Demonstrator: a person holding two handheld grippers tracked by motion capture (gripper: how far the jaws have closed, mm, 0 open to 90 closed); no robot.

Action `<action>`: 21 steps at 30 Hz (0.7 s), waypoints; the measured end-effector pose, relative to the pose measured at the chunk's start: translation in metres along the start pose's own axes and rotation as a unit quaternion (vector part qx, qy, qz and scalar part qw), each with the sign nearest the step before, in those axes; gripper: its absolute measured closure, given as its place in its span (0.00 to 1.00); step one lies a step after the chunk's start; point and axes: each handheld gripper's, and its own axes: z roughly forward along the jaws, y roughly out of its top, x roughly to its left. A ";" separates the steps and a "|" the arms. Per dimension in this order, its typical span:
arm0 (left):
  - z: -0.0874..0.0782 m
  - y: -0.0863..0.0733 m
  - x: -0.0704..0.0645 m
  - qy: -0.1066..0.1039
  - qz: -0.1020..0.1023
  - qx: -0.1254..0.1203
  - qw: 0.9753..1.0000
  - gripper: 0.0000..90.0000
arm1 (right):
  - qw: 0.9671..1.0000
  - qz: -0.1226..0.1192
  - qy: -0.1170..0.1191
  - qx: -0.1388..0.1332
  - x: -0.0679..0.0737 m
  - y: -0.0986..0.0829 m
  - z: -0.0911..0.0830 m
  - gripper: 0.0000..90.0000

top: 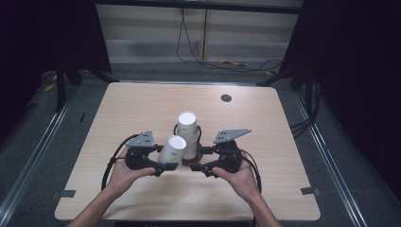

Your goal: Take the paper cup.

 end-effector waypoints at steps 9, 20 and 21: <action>0.000 0.009 -0.004 0.002 0.030 0.032 0.999 0.33 | 0.999 -0.012 -0.004 0.035 0.000 -0.002 0.003 0.30; 0.006 0.007 -0.009 0.015 0.055 0.072 0.996 0.33 | 0.996 -0.036 0.001 0.078 0.003 -0.003 0.010 0.27; 0.007 0.006 -0.009 0.014 0.061 0.078 0.995 0.33 | 0.996 -0.036 0.002 0.079 0.003 -0.003 0.010 0.26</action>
